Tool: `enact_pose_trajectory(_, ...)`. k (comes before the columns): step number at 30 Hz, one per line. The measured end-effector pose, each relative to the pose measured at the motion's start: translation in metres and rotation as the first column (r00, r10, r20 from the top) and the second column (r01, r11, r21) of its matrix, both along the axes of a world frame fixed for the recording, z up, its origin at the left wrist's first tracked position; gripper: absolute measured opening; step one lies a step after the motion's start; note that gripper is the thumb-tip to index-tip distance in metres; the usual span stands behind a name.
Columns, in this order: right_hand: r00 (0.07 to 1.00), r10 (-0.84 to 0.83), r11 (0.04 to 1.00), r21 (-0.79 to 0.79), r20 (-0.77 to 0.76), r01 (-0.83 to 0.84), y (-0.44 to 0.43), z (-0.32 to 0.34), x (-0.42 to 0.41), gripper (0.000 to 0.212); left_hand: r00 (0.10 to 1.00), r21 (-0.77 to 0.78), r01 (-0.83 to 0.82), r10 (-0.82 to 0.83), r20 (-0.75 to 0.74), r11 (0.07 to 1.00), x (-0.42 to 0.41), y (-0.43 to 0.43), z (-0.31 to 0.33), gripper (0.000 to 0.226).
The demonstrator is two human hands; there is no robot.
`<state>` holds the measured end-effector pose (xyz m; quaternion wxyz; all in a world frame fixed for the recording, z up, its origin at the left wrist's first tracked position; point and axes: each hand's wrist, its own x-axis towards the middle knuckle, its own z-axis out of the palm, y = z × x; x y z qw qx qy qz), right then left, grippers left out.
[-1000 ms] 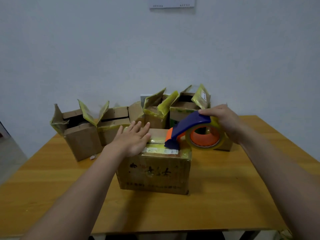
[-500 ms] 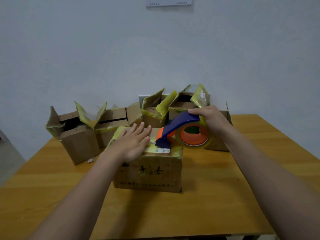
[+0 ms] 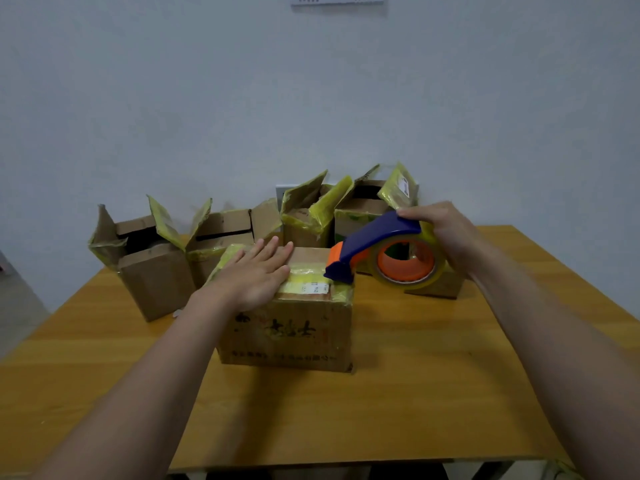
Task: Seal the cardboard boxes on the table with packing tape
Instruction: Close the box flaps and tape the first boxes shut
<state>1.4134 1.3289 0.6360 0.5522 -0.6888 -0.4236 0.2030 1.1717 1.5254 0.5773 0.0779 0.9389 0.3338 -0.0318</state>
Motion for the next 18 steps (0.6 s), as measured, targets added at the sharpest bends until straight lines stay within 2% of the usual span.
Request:
enact_pose_trajectory(4,0.999,-0.024,1.0,-0.001,0.033,0.024,-0.003,-0.006,-0.003,0.045,0.998,-0.002,-0.066,0.066,0.02,0.998,0.009,-0.01,0.013,0.056)
enact_pose_trajectory(6,0.999,-0.029,1.0,-0.004,0.027,0.029,-0.004,-0.007,-0.003,0.044,0.994,0.014,-0.053,0.051,0.094,0.998,0.02,-0.021,0.017,0.055)
enact_pose_trajectory(9,1.0,-0.017,1.0,-0.008,0.021,0.017,-0.006,-0.005,-0.003,0.044,0.977,-0.068,0.02,-0.005,0.215,0.997,0.037,-0.038,0.01,0.052)
enact_pose_trajectory(12,1.0,-0.012,1.0,-0.023,0.015,0.012,-0.007,-0.006,0.0,0.037,0.981,-0.063,0.056,-0.043,0.187,0.996,0.043,-0.038,0.0,0.052)
enact_pose_trajectory(18,0.999,0.033,0.999,-0.032,-0.014,-0.033,-0.01,-0.002,0.004,0.039,0.991,-0.045,0.061,-0.055,0.119,0.997,0.041,-0.033,-0.003,0.053)
